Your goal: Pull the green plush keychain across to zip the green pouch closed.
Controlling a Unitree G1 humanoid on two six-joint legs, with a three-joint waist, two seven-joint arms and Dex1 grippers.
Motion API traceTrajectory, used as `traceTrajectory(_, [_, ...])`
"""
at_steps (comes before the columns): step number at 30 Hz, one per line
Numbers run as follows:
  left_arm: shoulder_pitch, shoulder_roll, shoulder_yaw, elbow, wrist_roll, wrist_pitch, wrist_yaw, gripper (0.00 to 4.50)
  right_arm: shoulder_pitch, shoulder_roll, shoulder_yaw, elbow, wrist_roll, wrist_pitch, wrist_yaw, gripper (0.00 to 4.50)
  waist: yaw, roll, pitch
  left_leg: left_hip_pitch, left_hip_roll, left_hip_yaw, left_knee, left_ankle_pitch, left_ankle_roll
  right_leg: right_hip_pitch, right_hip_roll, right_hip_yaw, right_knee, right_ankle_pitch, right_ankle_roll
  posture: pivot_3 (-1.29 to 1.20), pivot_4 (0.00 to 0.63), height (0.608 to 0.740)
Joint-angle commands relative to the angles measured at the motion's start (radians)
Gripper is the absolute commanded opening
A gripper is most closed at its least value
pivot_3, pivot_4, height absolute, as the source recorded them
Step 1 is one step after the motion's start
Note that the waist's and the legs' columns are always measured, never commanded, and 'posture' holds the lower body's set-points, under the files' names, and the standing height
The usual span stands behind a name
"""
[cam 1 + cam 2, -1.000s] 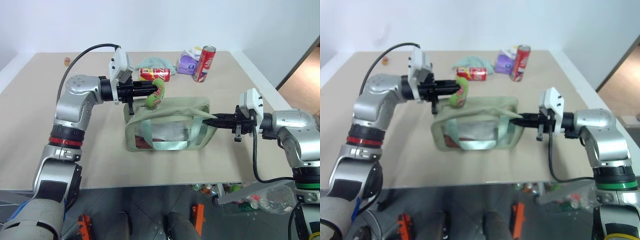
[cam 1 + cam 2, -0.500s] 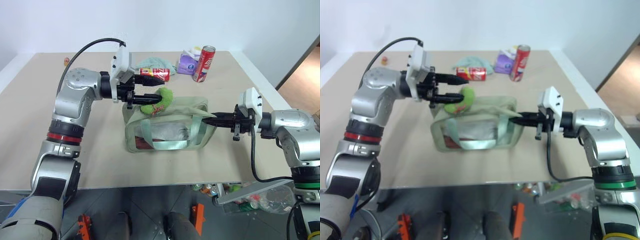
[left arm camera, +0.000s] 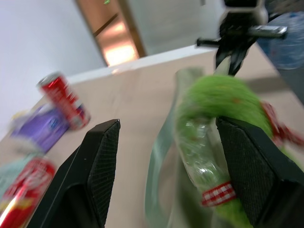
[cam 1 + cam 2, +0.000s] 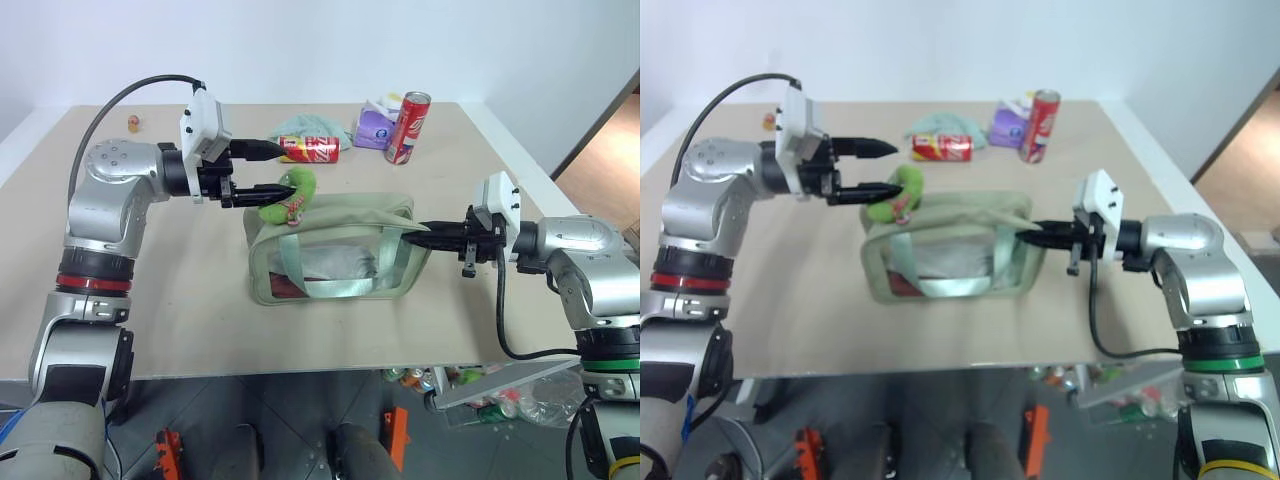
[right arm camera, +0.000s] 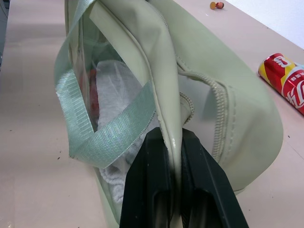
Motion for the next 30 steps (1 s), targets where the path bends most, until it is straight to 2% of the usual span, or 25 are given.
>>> traceTrajectory(1, [-0.029, -0.020, -0.002, -0.071, -0.058, 0.098, 0.000, 3.33, -0.048, 0.015, 0.015, 0.024, -0.014, -0.027, 0.016, 0.00, 0.000, 0.000, 0.000, 0.000, 0.000, 0.000, 0.000, 0.000, 0.000, 0.000, 0.000, 0.000, 0.000, 0.000, 0.000, 0.00, 0.150, 0.740])
traceTrajectory(8, [-0.084, -0.066, -0.048, -0.005, 0.002, 0.028, -0.007, 3.33, -0.055, 0.025, 0.020, 0.038, -0.022, -0.042, 0.022, 0.00, -0.002, 0.000, 0.000, 0.000, 0.000, 0.000, 0.000, 0.000, 0.000, 0.000, 0.002, 0.001, 0.000, 0.000, 0.000, 0.00, 0.150, 0.740])
traceTrajectory(12, [-0.121, -0.087, -0.039, 0.079, 0.048, -0.050, 0.051, 3.33, -0.040, 0.021, 0.013, 0.023, -0.019, -0.037, 0.016, 0.00, -0.002, 0.000, 0.000, 0.001, 0.000, 0.000, 0.000, 0.000, 0.000, 0.000, 0.002, 0.001, 0.000, 0.000, -0.001, 0.00, 0.150, 0.740])
traceTrajectory(17, [-0.138, -0.096, -0.013, 0.076, 0.012, -0.051, 0.039, 3.33, -0.023, 0.015, 0.006, 0.006, -0.015, -0.029, 0.010, 0.00, -0.002, 0.000, 0.000, 0.001, 0.000, 0.000, 0.000, 0.000, 0.000, 0.000, 0.002, 0.002, 0.000, 0.000, 0.000, 0.00, 0.150, 0.740])
traceTrajectory(25, [-0.138, -0.028, 0.108, -0.011, -0.104, 0.106, 0.100, 3.33, -0.012, 0.011, 0.001, 0.000, -0.013, -0.026, 0.005, 0.00, -0.004, 0.000, 0.000, 0.001, 0.001, 0.000, -0.001, 0.000, 0.000, -0.001, 0.002, 0.002, 0.000, 0.000, 0.000, 0.00, 0.150, 0.740])
traceTrajectory(30, [0.003, 0.058, 0.191, -0.175, -0.139, 0.184, 0.175, 3.33, -0.028, 0.021, 0.009, 0.034, -0.021, -0.041, 0.008, 0.00, -0.009, 0.000, 0.000, 0.002, 0.001, 0.002, -0.001, 0.000, 0.000, 0.000, 0.002, 0.004, 0.000, 0.000, 0.000, 0.00, 0.150, 0.740])
